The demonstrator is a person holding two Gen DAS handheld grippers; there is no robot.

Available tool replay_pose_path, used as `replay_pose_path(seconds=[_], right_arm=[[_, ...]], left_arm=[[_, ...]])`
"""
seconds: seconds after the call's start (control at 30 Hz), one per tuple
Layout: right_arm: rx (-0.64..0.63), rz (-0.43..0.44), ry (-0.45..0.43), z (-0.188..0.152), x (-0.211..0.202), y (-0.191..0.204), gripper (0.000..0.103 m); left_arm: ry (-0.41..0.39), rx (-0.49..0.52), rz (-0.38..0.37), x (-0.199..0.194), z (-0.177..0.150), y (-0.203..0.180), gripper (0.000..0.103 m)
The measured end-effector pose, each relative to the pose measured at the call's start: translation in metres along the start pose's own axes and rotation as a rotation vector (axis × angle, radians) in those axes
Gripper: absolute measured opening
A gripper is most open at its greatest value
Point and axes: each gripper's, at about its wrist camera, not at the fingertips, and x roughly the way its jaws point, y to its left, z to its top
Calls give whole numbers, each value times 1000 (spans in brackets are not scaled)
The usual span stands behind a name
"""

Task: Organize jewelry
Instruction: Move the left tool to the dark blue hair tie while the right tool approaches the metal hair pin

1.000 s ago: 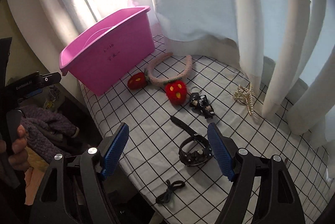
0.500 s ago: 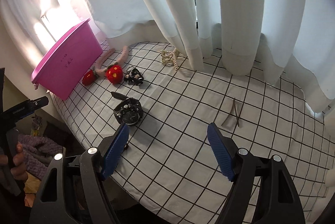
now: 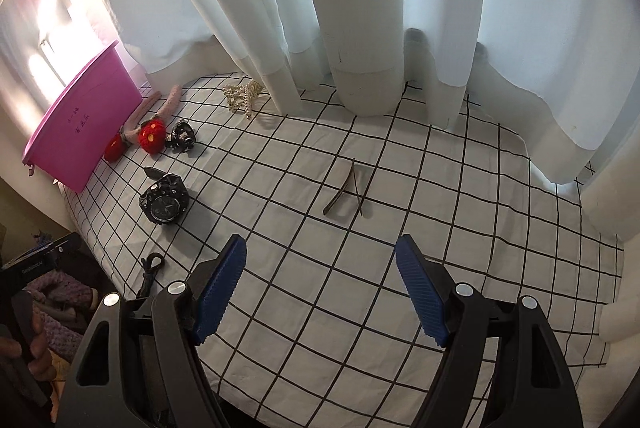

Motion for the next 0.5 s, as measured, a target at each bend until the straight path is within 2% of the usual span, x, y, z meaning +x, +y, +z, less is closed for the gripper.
replay_pose_path(seconds=[0.2, 0.33, 0.5], right_arm=[[-104, 120, 28, 3, 24, -15, 74], [-143, 150, 47, 6, 41, -23, 74], [-146, 152, 31, 9, 67, -33, 74]], left_arm=[[4, -119, 65, 4, -40, -30, 97], [-4, -130, 134, 11, -55, -50, 97], [-39, -156, 156, 22, -67, -59, 97]])
